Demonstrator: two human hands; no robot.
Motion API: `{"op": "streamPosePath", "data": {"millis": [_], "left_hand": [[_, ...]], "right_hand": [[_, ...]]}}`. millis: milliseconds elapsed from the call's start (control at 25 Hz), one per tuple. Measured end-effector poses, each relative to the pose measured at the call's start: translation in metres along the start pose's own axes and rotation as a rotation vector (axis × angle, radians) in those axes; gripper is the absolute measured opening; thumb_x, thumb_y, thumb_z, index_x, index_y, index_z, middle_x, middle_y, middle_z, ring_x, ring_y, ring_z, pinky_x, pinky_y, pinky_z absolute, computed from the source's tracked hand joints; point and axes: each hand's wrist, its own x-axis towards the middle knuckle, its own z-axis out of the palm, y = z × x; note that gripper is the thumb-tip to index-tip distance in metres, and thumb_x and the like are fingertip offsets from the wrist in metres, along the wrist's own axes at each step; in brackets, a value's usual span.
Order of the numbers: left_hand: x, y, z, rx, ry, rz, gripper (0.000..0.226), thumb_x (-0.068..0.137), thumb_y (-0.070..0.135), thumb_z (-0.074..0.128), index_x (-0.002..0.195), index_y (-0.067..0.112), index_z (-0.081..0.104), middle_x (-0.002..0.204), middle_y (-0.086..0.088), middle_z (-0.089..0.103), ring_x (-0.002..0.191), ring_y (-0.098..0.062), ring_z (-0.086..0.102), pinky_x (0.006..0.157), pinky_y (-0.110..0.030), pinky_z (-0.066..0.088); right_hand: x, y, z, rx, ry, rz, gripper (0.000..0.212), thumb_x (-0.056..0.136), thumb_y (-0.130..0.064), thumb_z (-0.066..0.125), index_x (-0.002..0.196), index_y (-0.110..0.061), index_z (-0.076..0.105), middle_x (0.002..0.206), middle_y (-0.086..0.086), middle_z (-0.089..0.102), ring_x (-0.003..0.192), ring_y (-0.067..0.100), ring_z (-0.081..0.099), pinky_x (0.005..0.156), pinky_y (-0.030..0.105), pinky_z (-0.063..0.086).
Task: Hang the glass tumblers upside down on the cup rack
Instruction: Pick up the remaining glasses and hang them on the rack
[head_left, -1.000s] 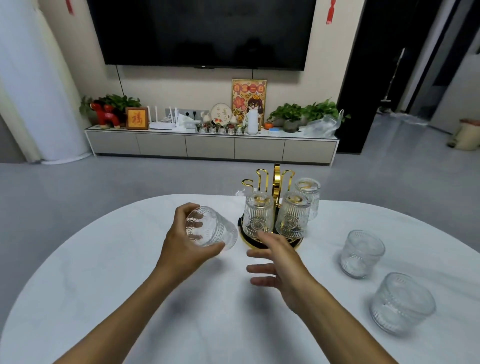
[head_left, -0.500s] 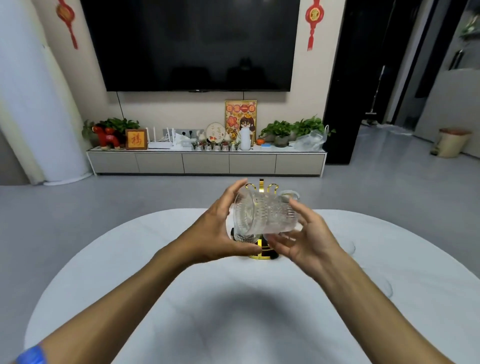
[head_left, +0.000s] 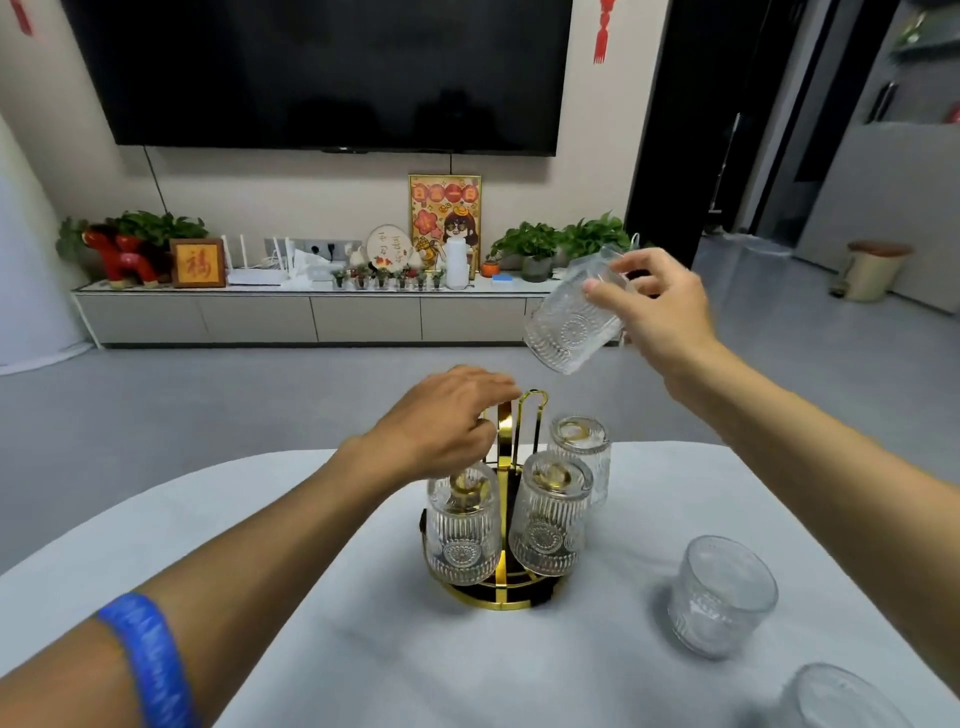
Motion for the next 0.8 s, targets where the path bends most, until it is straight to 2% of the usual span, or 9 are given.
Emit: {"op": "streamPosePath", "data": {"millis": [80,200,320,400,520,640,800], "left_hand": [[0.012,-0.012,0.005,-0.025,0.065,0.049,0.052,0.084,0.018,0.041,0.133,0.023,0.057,0.141,0.003,0.055,0.131,-0.012,0.044,0.106,-0.031,0.033],[0.015,-0.026,0.010,-0.168,0.116,0.061,0.052,0.080,0.020,0.040,0.127,0.026,0.063,0.134,0.007,0.061,0.118,0.002,0.047,0.094,-0.012,0.029],[0.014,-0.031,0.014,-0.275,0.098,0.045,0.052,0.079,0.018,0.041,0.124,0.029,0.065,0.133,0.011,0.060,0.117,0.009,0.045,0.090,-0.002,0.026],[0.014,-0.030,0.014,-0.311,0.116,0.038,0.051,0.079,0.017,0.041,0.122,0.028,0.067,0.132,0.011,0.061,0.117,0.006,0.048,0.091,-0.003,0.029],[0.013,-0.027,0.013,-0.303,0.139,0.037,0.051,0.077,0.018,0.042,0.120,0.028,0.068,0.130,0.010,0.062,0.118,-0.001,0.052,0.095,-0.014,0.035],[0.011,-0.023,0.012,-0.243,0.138,0.046,0.051,0.076,0.020,0.042,0.119,0.028,0.069,0.131,0.011,0.062,0.119,-0.004,0.054,0.099,-0.025,0.041],[0.007,-0.023,0.015,-0.250,0.147,0.043,0.052,0.078,0.020,0.042,0.122,0.029,0.067,0.132,0.012,0.061,0.120,-0.001,0.052,0.100,-0.024,0.040]], "right_hand": [[0.018,0.013,0.016,-0.162,-0.037,-0.088,0.044,0.070,-0.050,0.075,0.106,-0.028,0.064,0.114,0.005,0.062,0.101,0.022,0.058,0.081,0.040,0.051],[0.029,0.031,0.035,-0.269,-0.127,-0.117,0.044,0.070,-0.046,0.078,0.108,-0.026,0.065,0.126,0.005,0.059,0.111,0.020,0.053,0.090,0.040,0.046],[0.025,0.049,0.050,-0.331,-0.207,-0.151,0.043,0.070,-0.044,0.079,0.107,-0.026,0.066,0.124,0.005,0.059,0.107,0.018,0.052,0.085,0.036,0.041],[0.022,0.055,0.057,-0.365,-0.252,-0.170,0.043,0.069,-0.042,0.080,0.106,-0.024,0.066,0.122,0.006,0.059,0.106,0.019,0.052,0.084,0.036,0.041],[0.018,0.064,0.066,-0.457,-0.350,-0.142,0.043,0.069,-0.032,0.083,0.106,-0.021,0.065,0.126,0.010,0.061,0.110,0.025,0.055,0.086,0.036,0.044],[0.015,0.073,0.075,-0.502,-0.394,-0.050,0.040,0.067,-0.024,0.085,0.101,-0.018,0.065,0.125,0.012,0.062,0.102,0.024,0.055,0.078,0.032,0.040],[0.018,0.079,0.083,-0.540,-0.424,0.031,0.038,0.065,-0.023,0.087,0.096,-0.020,0.064,0.122,0.011,0.063,0.099,0.023,0.055,0.074,0.031,0.040]]}}
